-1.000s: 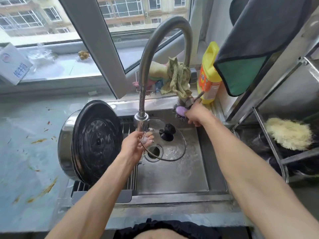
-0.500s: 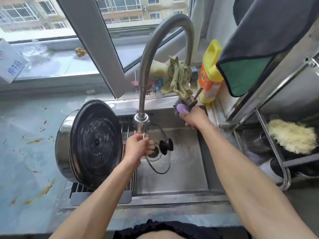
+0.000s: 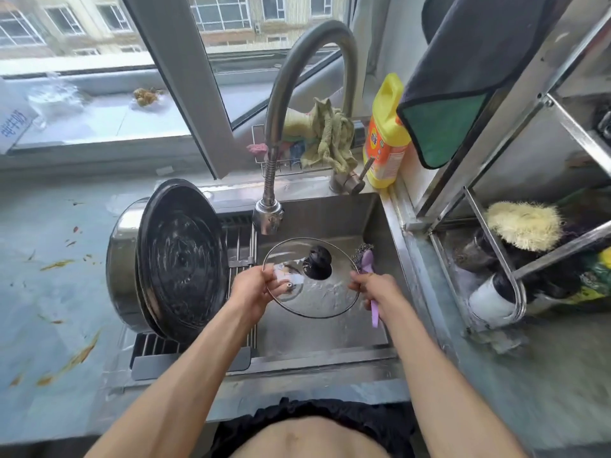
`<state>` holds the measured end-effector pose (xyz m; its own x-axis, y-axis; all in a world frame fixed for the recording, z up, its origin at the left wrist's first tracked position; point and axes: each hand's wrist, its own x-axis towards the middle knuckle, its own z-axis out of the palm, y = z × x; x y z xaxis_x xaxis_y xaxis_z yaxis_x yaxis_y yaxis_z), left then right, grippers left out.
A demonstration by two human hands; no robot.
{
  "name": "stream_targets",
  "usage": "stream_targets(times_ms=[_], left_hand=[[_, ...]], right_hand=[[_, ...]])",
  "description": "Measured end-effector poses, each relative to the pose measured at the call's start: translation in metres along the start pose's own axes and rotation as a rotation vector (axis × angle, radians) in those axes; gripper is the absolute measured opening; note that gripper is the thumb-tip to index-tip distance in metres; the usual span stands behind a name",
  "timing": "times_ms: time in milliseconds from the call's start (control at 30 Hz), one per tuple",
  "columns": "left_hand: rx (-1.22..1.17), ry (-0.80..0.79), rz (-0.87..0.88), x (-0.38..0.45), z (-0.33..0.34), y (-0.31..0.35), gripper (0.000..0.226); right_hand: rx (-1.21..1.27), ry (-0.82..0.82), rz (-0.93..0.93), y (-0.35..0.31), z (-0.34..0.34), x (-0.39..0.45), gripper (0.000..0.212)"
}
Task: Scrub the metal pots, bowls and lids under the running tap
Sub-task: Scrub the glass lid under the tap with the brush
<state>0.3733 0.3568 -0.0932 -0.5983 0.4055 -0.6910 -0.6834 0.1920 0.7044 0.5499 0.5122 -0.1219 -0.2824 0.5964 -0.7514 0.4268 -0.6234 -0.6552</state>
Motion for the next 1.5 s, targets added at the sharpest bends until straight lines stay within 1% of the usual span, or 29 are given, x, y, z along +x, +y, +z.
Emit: stream_targets(times_ms=[67, 133, 233, 267, 367, 467, 600, 667, 700, 733, 767, 833, 867, 933, 967, 1033, 1067, 1133, 1200, 1267, 1333, 1367, 1433, 1500], left_hand=[[-0.041, -0.039, 0.039, -0.001, -0.003, 0.002, 0.017], [-0.017, -0.062, 0.050, -0.001, -0.006, 0.002, 0.012], [0.057, -0.003, -0.037, 0.001, -0.007, 0.001, 0.016], [0.076, -0.009, -0.044, 0.002, -0.006, 0.000, 0.017], [0.192, -0.027, -0.036, -0.003, -0.004, -0.006, 0.018], [0.259, 0.026, -0.126, 0.002, -0.009, -0.018, 0.022], [0.384, 0.004, -0.120, 0.011, -0.015, -0.028, 0.019], [0.452, 0.002, -0.120, 0.012, -0.019, -0.029, 0.015], [0.509, 0.011, -0.091, 0.014, -0.021, -0.027, 0.011], [0.570, 0.025, -0.041, 0.015, -0.023, -0.025, 0.013], [0.627, 0.038, 0.031, 0.012, -0.024, -0.020, 0.016], [0.734, 0.045, 0.178, 0.000, -0.026, -0.008, 0.018], [0.784, 0.027, 0.246, -0.008, -0.026, -0.001, 0.018], [0.910, -0.015, 0.375, -0.027, -0.030, 0.012, 0.020], [0.980, -0.027, 0.436, -0.038, -0.032, 0.019, 0.021], [1.094, -0.022, 0.552, -0.052, -0.039, 0.029, 0.025], [1.133, -0.016, 0.596, -0.057, -0.042, 0.034, 0.026], [1.201, -0.006, 0.666, -0.070, -0.050, 0.045, 0.027], [1.277, 0.011, 0.753, -0.083, -0.058, 0.056, 0.028], [1.342, 0.053, 0.905, -0.094, -0.069, 0.072, 0.029], [1.389, 0.106, 1.083, -0.100, -0.082, 0.088, 0.029], [1.412, 0.132, 1.144, -0.101, -0.087, 0.094, 0.028], [1.441, 0.194, 1.195, -0.095, -0.101, 0.108, 0.029], [1.430, 0.236, 1.192, -0.088, -0.115, 0.119, 0.033]], right_hand=[[0.114, 0.005, -0.057, -0.002, 0.004, 0.001, 0.004], [0.197, 0.005, -0.070, -0.003, 0.008, 0.003, 0.004], [0.058, 0.052, 0.044, 0.006, 0.009, 0.004, 0.013], [0.027, 0.071, 0.064, 0.010, 0.009, 0.005, 0.015], [0.028, 0.093, 0.088, 0.020, 0.005, 0.009, 0.010], [0.047, 0.085, 0.116, 0.024, 0.000, 0.005, 0.008], [0.241, -0.004, 0.063, 0.014, -0.002, -0.006, 0.011], [0.215, 0.004, -0.015, 0.006, -0.002, -0.012, 0.006], [0.164, 0.038, -0.065, 0.002, -0.001, -0.013, 0.005], [0.089, 0.083, -0.126, -0.003, 0.000, -0.016, 0.006], [-0.013, 0.130, -0.202, -0.008, 0.003, -0.018, 0.006], [-0.290, 0.202, -0.382, -0.014, 0.010, -0.024, 0.017], [-0.447, 0.213, -0.461, -0.017, 0.014, -0.026, 0.020], [-0.739, 0.204, -0.569, -0.020, 0.023, -0.031, 0.019], [-0.846, 0.181, -0.599, -0.021, 0.028, -0.034, 0.017], [-0.980, 0.132, -0.628, -0.023, 0.038, -0.041, 0.008], [-1.023, 0.115, -0.648, -0.024, 0.043, -0.047, 0.005], [-1.073, 0.084, -0.707, -0.024, 0.055, -0.059, 0.006], [-1.074, 0.071, -0.768, -0.023, 0.065, -0.072, 0.008], [-1.047, 0.059, -0.826, -0.024, 0.077, -0.085, 0.011], [-1.017, 0.037, -0.850, -0.025, 0.089, -0.099, 0.016], [-1.004, 0.025, -0.855, -0.023, 0.093, -0.104, 0.020], [-0.978, 0.010, -0.862, -0.021, 0.102, -0.116, 0.024], [-0.979, 0.015, -0.888, -0.023, 0.112, -0.130, 0.021]])
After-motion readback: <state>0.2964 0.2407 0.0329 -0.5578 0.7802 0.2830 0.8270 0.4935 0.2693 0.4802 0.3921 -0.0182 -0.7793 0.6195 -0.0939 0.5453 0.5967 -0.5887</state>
